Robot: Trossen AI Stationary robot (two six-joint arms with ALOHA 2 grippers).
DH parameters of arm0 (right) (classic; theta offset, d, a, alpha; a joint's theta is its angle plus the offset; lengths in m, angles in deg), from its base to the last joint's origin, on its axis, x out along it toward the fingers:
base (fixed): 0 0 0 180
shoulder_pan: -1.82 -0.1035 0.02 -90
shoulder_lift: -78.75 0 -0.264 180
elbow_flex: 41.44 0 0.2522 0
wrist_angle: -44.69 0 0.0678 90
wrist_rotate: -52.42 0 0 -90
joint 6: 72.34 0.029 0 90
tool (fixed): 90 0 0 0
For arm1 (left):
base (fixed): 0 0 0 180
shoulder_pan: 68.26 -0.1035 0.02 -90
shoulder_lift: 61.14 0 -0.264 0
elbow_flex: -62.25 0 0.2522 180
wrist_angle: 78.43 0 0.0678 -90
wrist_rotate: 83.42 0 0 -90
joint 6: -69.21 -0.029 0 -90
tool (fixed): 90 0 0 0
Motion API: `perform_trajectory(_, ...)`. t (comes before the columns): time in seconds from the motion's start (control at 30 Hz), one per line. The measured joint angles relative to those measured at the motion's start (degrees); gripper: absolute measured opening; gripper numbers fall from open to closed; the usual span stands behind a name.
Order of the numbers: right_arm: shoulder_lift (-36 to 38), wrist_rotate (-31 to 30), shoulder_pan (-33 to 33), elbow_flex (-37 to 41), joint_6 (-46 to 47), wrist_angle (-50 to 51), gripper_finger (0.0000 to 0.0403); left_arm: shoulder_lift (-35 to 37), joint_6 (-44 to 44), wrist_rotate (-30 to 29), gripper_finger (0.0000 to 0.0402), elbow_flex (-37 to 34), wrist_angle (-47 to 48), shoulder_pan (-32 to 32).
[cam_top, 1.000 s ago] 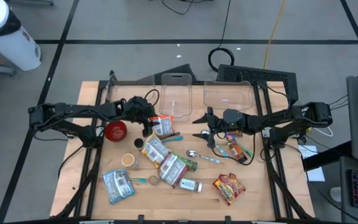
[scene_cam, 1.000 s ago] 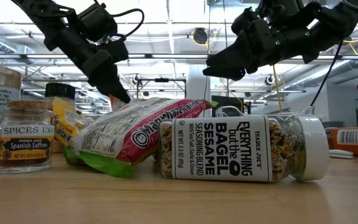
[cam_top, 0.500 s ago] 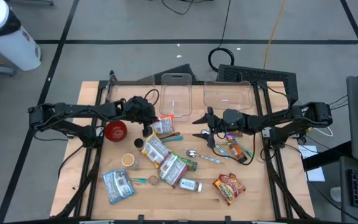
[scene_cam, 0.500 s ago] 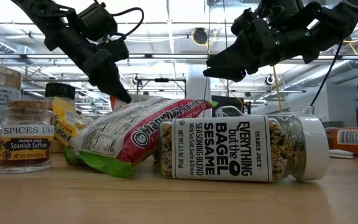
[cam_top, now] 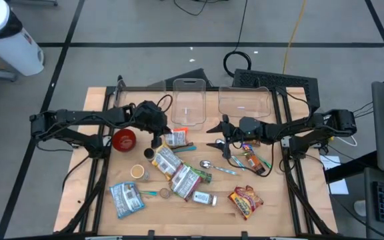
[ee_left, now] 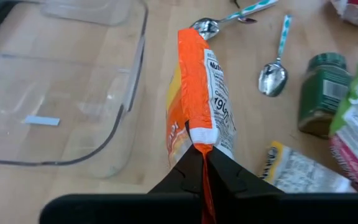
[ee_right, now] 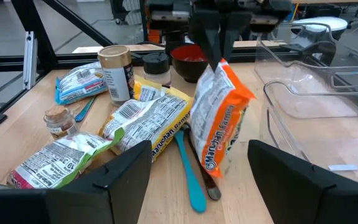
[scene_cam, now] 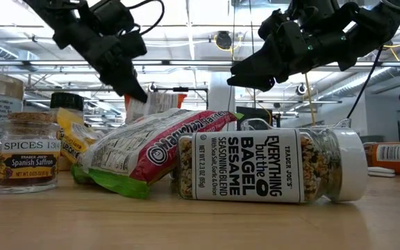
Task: Pick & Place Food Item
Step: Put the orange noodle pack into the middle transparent bin
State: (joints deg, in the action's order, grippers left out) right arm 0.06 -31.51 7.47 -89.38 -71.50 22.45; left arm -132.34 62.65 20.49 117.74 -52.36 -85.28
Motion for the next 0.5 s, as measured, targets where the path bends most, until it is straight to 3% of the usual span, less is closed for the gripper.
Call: perform_trajectory(0.5, 0.0, 0.0, 0.0, 0.0, -0.2, 0.25, 0.0254, 0.02, -5.77, -0.66, 0.0003, 18.85, 15.92, 4.88)
